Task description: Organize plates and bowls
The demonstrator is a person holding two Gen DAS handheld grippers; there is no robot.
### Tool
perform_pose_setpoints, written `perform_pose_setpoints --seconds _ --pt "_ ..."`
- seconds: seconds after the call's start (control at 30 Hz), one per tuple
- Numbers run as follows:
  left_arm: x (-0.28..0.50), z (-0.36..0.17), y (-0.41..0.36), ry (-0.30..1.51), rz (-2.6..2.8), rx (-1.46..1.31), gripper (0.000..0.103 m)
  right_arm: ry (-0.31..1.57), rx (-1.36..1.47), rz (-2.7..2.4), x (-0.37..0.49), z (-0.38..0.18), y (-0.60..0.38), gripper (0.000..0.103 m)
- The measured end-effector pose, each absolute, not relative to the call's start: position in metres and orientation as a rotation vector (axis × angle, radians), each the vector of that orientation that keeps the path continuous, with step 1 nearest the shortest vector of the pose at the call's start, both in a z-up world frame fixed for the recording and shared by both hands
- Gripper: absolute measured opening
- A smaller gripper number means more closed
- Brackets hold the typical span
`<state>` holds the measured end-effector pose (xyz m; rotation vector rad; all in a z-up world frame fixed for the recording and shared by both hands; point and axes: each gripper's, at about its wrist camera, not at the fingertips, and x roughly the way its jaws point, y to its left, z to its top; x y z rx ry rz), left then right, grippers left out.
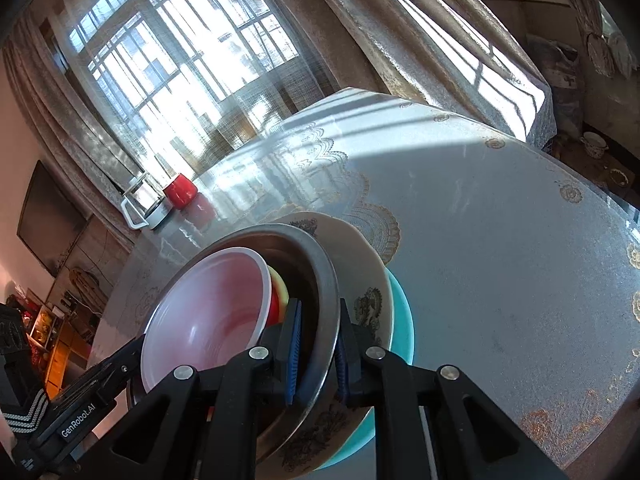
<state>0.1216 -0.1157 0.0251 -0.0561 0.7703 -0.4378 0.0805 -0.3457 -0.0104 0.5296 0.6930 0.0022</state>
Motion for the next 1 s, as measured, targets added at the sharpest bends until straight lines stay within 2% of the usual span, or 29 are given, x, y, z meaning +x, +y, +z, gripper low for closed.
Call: perform_pose_setpoints --seconds 0.53,1.0 --pt "0.116 0.021 -0.118 0.777 -0.435 -0.049 0.021 0.706 0.517 0.0 0.083 -0.013 -0.345 0.013" --pt "0.106 0.021 -0.117 0.772 -0.428 -0.045 0.021 0.664 0.584 0.019 0.068 -0.008 -0.353 0.025"
